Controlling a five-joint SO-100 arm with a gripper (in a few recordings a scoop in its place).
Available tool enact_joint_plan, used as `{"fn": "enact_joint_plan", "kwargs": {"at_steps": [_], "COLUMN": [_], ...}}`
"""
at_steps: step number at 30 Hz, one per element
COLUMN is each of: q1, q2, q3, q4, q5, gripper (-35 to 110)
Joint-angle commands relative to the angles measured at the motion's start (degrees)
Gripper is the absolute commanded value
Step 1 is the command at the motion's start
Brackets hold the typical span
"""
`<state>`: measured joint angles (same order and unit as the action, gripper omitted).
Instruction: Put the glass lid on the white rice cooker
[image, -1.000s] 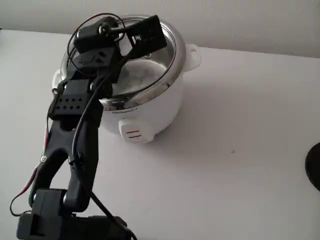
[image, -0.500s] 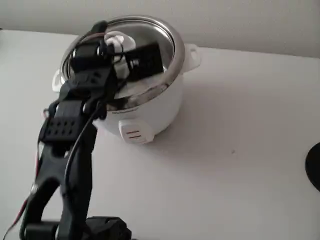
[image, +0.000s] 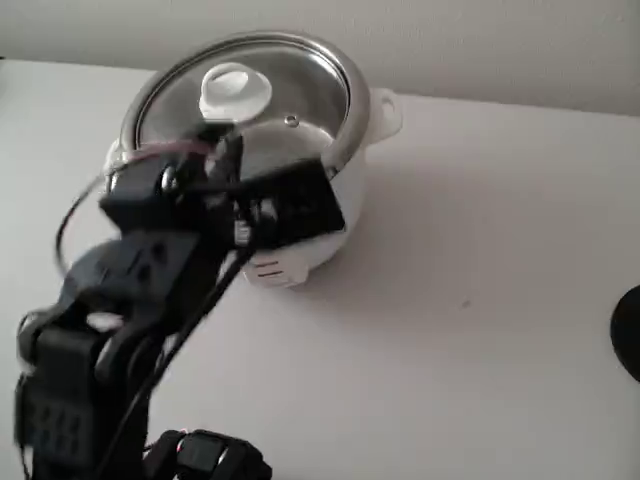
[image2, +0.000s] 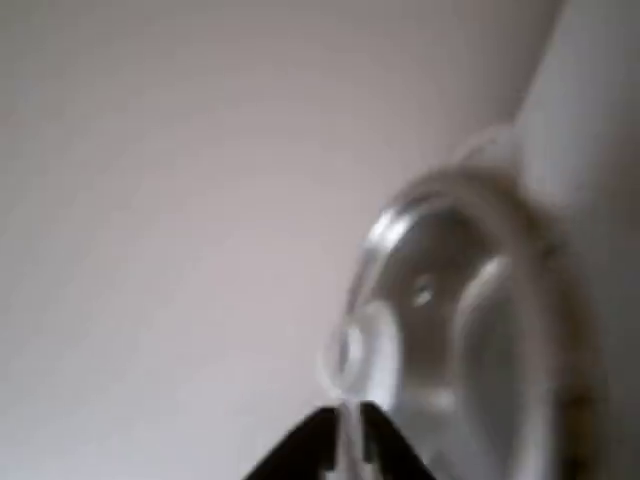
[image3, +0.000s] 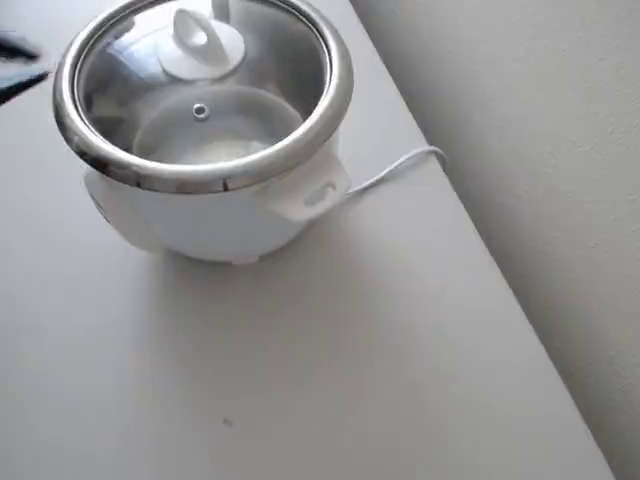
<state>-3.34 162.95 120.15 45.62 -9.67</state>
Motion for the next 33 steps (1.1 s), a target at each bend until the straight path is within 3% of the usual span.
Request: {"fn": "enact_joint_plan", "kwargs": {"at_steps": [1,7,15,22,33], "q1": [7.82,11.25,6.15,-2.64,-2.55], "q2": [7.38,25.49,25.49,25.58,25.58], "q3": [6.50,29.71,43.59,51.24,53.26], "q4": [3.87,8.79,14.50,15.47,15.82], "q5": [-6.33,-6.42,9.40,12.48,11.69], "gripper": [0,0,0,0,0]}}
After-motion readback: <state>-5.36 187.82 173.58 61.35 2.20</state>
